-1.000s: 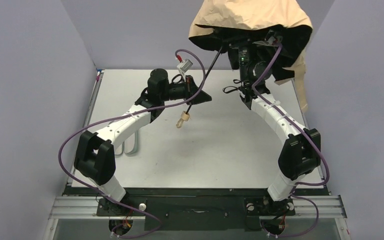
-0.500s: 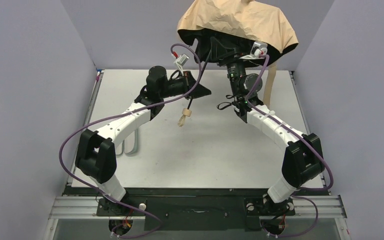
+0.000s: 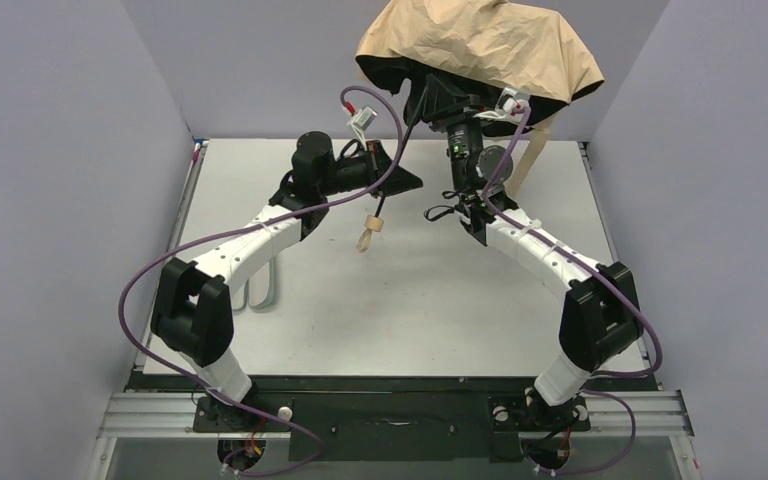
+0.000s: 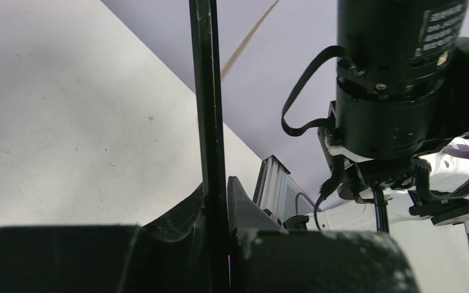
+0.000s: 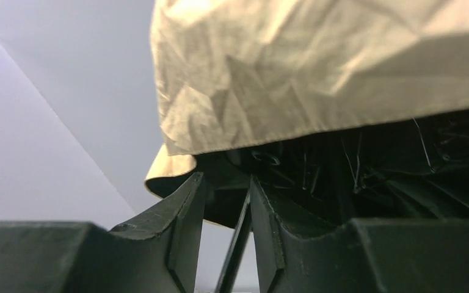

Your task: Open the umbrella

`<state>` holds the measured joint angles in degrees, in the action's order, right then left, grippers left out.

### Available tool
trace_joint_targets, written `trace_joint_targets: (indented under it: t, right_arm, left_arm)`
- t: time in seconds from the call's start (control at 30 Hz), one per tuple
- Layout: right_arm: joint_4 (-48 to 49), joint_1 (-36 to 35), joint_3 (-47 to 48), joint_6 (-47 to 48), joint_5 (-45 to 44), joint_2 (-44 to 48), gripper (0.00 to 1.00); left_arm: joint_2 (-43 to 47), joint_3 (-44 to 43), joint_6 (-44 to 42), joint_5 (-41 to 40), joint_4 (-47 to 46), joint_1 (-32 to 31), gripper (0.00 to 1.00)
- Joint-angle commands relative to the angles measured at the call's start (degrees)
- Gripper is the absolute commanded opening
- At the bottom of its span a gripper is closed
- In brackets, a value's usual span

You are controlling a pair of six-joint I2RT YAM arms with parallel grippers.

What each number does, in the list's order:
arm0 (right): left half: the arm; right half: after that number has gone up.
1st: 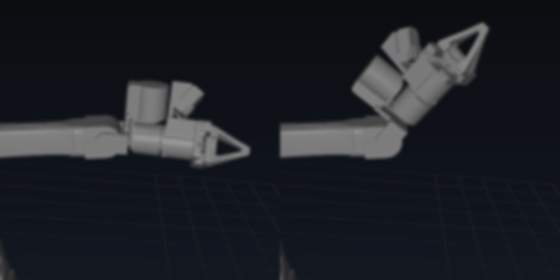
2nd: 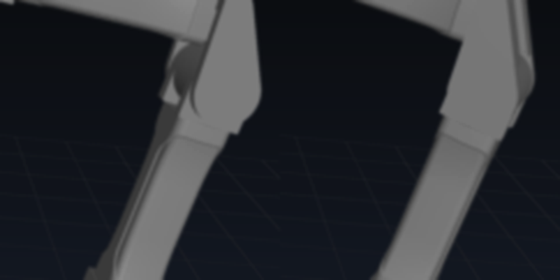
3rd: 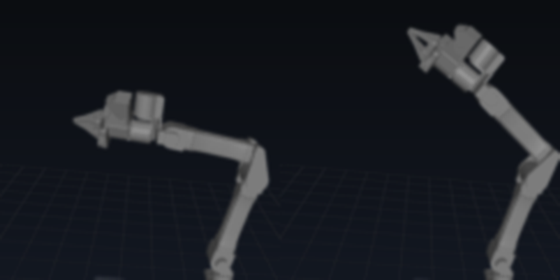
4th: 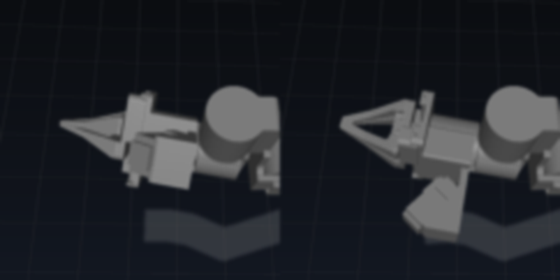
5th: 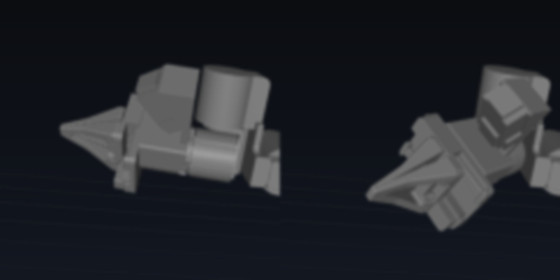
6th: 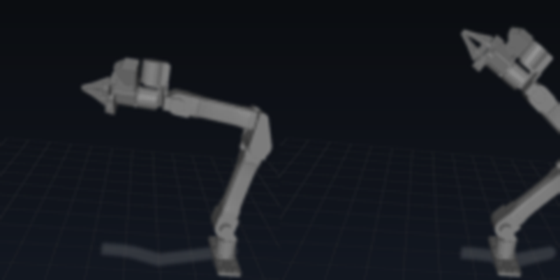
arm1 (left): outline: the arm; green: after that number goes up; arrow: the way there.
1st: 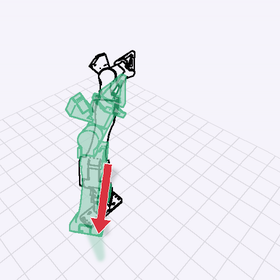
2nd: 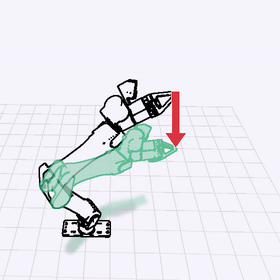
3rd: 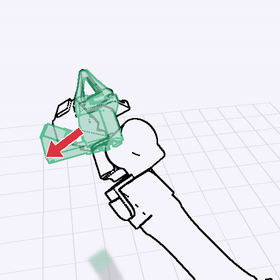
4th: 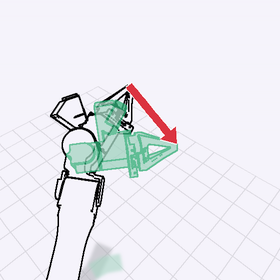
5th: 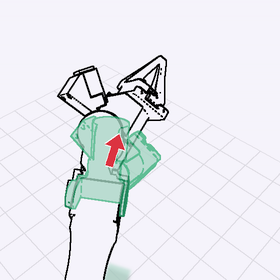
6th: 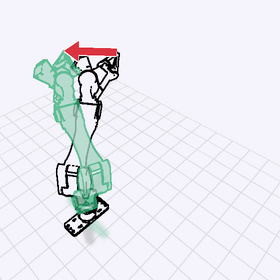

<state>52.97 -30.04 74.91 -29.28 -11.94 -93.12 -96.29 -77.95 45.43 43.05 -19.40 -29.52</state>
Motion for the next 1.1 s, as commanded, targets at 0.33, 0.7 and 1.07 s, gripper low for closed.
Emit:
trace_joint_targets:
  t: [0.33, 0.7, 1.07]
  right_arm:
    - [0.3, 1.1, 8.6, -2.1, -6.2, -5.8, 0.19]
    - [-0.6, 1.7, 12.4, -5.2, -5.1, -8.9, 0.06]
    - [-1.0, 1.3, 12.9, -8.3, -1.6, -9.3, 0.15]
  left_arm:
    - [3.9, -2.2, -2.5, 2.1, -9.4, 0.0, 0.0]
    - [5.8, -1.0, -3.8, 3.7, -8.1, -0.5, 0.0]
    - [6.3, -1.0, -5.8, 6.3, -6.6, -1.3, 0.0]
